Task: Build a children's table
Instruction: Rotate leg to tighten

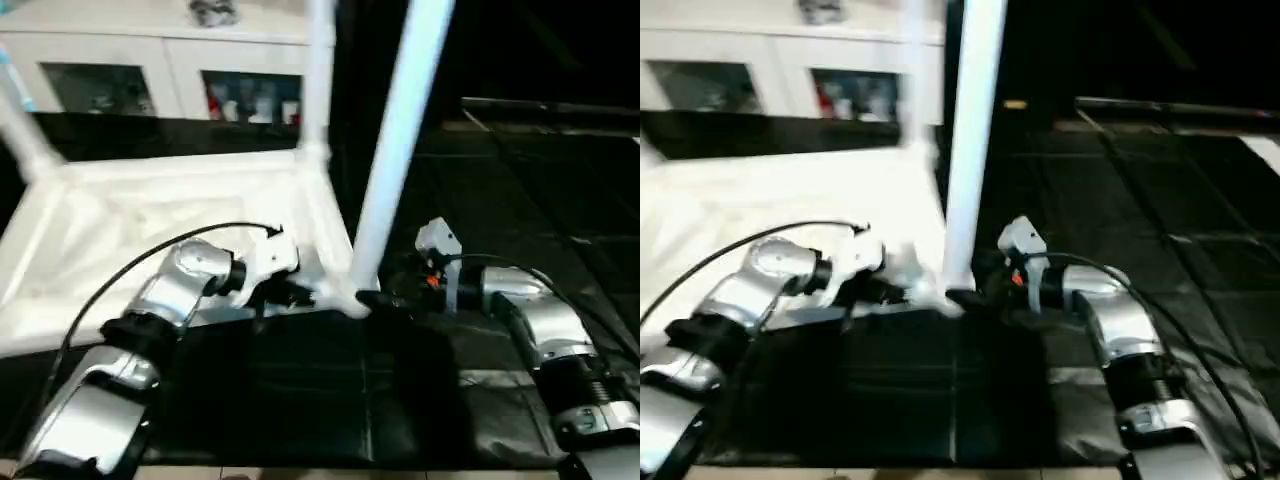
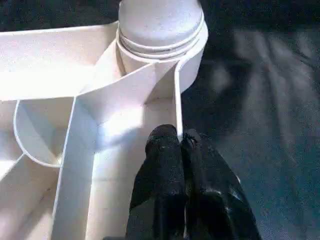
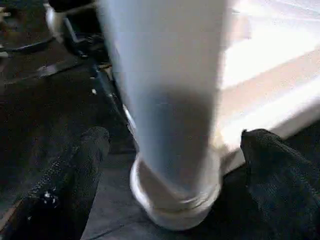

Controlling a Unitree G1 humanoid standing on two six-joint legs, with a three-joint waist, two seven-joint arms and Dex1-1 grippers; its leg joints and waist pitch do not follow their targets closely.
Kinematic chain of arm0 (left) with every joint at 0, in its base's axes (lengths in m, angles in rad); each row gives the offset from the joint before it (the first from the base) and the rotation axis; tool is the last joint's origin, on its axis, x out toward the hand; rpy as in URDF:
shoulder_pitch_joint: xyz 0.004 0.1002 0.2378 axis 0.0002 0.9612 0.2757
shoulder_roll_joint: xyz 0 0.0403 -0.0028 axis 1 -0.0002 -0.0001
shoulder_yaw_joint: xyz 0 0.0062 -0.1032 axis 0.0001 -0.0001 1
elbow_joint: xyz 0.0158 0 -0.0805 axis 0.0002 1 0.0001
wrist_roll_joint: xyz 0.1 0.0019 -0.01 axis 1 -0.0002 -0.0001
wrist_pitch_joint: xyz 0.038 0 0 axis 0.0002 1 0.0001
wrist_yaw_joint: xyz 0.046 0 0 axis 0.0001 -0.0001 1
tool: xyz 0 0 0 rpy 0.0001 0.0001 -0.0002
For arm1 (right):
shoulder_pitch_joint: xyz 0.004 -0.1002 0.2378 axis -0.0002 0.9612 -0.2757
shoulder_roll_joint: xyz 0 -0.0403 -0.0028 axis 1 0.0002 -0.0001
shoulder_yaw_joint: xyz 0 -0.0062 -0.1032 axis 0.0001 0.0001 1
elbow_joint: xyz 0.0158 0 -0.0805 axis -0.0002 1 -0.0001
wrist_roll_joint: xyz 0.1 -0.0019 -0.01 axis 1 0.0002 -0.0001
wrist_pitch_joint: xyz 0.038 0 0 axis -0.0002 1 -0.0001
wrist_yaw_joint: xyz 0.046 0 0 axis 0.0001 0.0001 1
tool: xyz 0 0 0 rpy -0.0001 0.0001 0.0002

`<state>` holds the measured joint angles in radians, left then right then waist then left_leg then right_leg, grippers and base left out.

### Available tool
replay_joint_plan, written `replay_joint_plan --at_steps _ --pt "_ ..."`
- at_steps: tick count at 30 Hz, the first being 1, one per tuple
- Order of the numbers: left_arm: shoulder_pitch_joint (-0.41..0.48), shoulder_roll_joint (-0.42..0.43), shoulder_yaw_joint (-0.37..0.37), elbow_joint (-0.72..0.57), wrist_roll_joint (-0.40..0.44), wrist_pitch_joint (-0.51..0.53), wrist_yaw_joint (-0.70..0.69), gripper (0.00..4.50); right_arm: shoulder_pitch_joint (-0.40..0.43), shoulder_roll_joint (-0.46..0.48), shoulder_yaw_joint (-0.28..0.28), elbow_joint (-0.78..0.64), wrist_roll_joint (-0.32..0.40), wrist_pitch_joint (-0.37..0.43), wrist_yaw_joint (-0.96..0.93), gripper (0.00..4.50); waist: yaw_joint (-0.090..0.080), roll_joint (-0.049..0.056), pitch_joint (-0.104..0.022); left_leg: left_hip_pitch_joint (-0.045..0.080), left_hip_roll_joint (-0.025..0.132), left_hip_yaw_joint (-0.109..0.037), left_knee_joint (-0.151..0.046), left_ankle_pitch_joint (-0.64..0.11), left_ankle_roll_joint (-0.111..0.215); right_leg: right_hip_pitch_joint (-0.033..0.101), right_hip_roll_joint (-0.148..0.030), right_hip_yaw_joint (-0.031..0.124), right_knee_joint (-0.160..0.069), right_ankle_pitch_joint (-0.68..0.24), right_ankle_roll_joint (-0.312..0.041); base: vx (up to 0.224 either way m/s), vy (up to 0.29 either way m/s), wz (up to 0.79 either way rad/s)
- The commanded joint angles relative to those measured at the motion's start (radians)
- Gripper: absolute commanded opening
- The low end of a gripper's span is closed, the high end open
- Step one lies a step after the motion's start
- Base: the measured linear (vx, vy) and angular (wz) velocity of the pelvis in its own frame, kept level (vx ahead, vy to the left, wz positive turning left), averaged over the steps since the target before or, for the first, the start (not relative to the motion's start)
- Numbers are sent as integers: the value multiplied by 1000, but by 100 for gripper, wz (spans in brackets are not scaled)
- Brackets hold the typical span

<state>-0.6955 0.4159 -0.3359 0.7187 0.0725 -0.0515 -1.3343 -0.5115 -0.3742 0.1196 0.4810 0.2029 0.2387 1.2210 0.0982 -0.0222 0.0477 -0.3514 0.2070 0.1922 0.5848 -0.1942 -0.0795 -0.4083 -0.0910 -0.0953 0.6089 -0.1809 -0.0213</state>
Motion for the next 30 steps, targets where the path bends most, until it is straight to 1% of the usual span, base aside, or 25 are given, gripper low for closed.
replay_joint_plan --at_steps 1,2,3,4,5,6,9,10,12,13,14,15,17,18,19,23,24,25,26,27,28,30 --pt "11 3 -42 -19 15 -33 -52 0 -15 -18 7 9 15 8 41 446 -1 0 -61 4 36 -7 -65 -154 58 57 -61 57 -63 -146 -235 0 0 0" --pt "17 11 -51 -29 16 -44 -74 0 -17 -24 21 12 33 18 94 430 1 -2 -61 4 35 -7 -64 -153 55 57 -62 57 -62 -144 -235 0 0 0" --pt "17 11 -51 -29 16 -44 -74 0 -17 -24 21 12 33 18 94 419 2 -2 -62 4 35 -7 -64 -158 56 59 -63 57 -61 -146 -237 0 0 0" --pt "22 14 -55 -40 14 -46 -89 0 -18 -26 28 18 37 15 126 419 4 -6 -61 3 36 -7 -64 -162 54 59 -64 57 -64 -170 -231 0 0 0" --pt "28 16 -57 -53 12 -47 -97 0 -19 -27 36 24 36 13 153 419 5 -4 -61 3 37 -8 -64 -163 52 58 -66 57 -63 -174 -231 0 0 0" --pt "31 16 -57 -59 11 -46 -99 0 -20 -27 39 27 34 15 164 408 5 -7 -61 3 36 -7 -64 -161 52 58 -65 57 -64 -183 -226 0 0 0" --pt "38 16 -60 -73 10 -46 -105 0 -21 -24 42 32 31 12 176 378 8 -6 -60 3 36 -7 -64 -156 49 56 -65 57 -66 -194 -222 0 0 0" --pt "46 19 -64 -92 4 -43 -114 0 -25 -22 45 36 34 10 179 370 10 -8 -62 3 37 -8 -64 -148 46 57 -66 57 -63 -190 -220 0 0 0" --pt "51 20 -68 -104 0 -41 -123 0 -27 -20 47 38 37 10 183 353 11 -7 -62 4 36 -7 -64 -142 47 56 -64 57 -62 -182 -220 0 0 0" --pt "54 24 -73 -112 -1 -45 -131 0 -32 -17 51 46 38 8 190 353 12 -7 -63 4 36 -7 -63 -142 47 56 -64 57 -61 -178 -222 0 0 0" --pt "54 24 -73 -112 -1 -45 -131 0 -33 -17 51 46 38 8 190 333 11 -7 -63 3 36 -8 -64 -139 48 57 -64 57 -60 -171 -224 0 0 0" --pt "55 25 -75 -115 -1 -45 -133 0 -34 -16 52 47 38 8 191 326 11 -9 -62 3 36 -7 -63 -139 49 56 -63 57 -61 -173 -223 0 0 0" --pt "57 27 -76 -122 -2 -45 -140 0 -37 -16 53 52 41 9 196 326 13 -6 -62 5 35 -6 -63 -144 47 55 -63 57 -62 -183 -219 0 0 0" --pt "58 28 -76 -125 -2 -45 -142 0 -38 -15 53 53 42 9 198 316 13 -7 -62 4 36 -7 -64 -147 44 56 -64 57 -63 -189 -217 0 0 0" --pt "58 29 -78 -128 0 -44 -145 0 -39 -16 54 55 44 13 204 292 12 -8 -62 4 36 -7 -64 -147 43 56 -64 57 -62 -189 -216 0 0 0" --pt "60 29 -78 -139 2 -39 -149 0 -35 -22 59 49 53 28 232 279 12 -8 -64 2 34 -7 -62 -134 49 58 -62 56 -58 -160 -222 0 0 0" --pt "59 29 -77 -140 2 -37 -149 0 -33 -23 60 45 55 32 236 259 12 -8 -64 2 34 -7 -61 -131 51 58 -62 56 -58 -156 -223 0 0 0" --pt "59 28 -77 -140 2 -36 -148 0 -28 -24 62 39 57 36 241 259 13 -6 -65 3 35 -7 -62 -130 51 58 -62 56 -58 -156 -224 0 0 0" --pt "58 28 -76 -139 2 -35 -147 0 -26 -25 64 36 58 38 243 241 12 -7 -65 3 34 -7 -61 -127 51 58 -61 56 -58 -150 -226 0 0 0" --pt "57 28 -76 -139 0 -32 -145 0 -25 -24 65 33 58 41 247 241 12 -7 -65 3 34 -7 -61 -127 51 58 -61 56 -58 -150 -226 0 0 0" --pt "58 27 -75 -140 -3 -25 -140 0 -23 -23 67 29 58 44 249 239 13 -2 -65 4 34 -7 -61 -135 46 58 -62 56 -58 -151 -227 0 0 0" --pt "58 22 -69 -139 -9 -10 -129 0 -18 -21 68 23 59 45 248 219 13 0 -65 5 34 -7 -62 -143 42 58 -62 56 -60 -158 -228 0 0 0"
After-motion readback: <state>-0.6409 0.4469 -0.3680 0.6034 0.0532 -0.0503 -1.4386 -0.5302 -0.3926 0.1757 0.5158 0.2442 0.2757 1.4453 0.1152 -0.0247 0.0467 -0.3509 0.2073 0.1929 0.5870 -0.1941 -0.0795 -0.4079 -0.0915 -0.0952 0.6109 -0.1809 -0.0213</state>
